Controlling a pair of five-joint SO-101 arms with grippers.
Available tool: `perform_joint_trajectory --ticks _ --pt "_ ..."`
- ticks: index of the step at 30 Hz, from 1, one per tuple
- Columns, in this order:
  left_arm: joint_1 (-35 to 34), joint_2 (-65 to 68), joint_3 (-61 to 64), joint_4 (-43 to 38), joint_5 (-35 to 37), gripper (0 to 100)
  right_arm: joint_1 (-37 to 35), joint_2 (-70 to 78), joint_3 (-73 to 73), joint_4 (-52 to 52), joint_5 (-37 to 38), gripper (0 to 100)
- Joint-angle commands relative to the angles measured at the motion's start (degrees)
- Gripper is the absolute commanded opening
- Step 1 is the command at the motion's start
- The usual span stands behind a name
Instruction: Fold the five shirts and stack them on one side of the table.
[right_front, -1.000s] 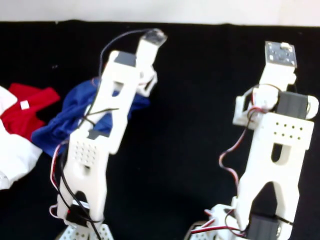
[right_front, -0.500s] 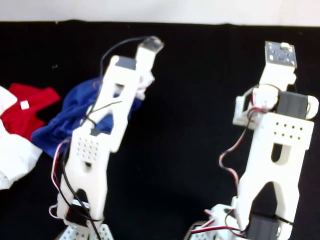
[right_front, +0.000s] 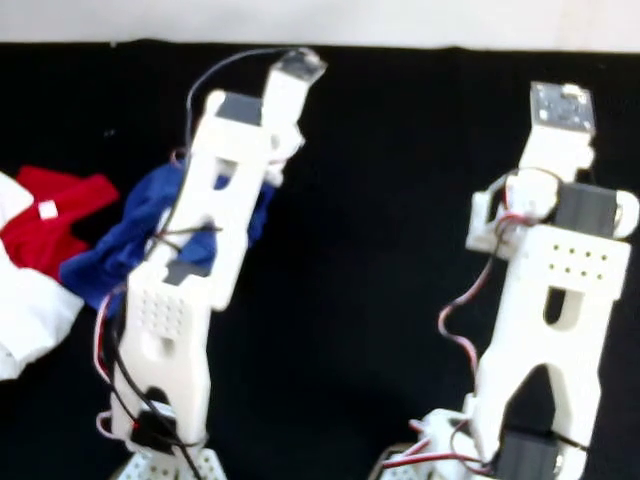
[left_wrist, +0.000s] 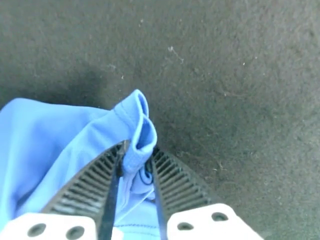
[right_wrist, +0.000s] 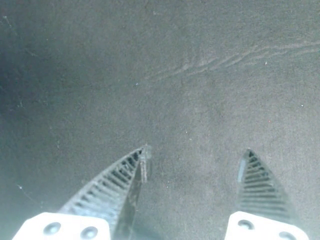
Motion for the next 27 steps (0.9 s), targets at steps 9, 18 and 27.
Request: perform_joint_trajectory --ticks 9,18,27 --pt "-3.4 2.7 -0.7 -3.5 0.4 18 -0.4 -0.2 -2.2 0.7 -0.1 27.4" --pt "-6.1 2.6 -0.8 -6.1 0.4 18 -0.4 -0.1 -2.2 0.3 -0.1 27.4" --pt "-7.7 1.3 -10.2 2.5 0.4 18 -0.4 -0.1 -2.2 0.2 -0.1 27.4"
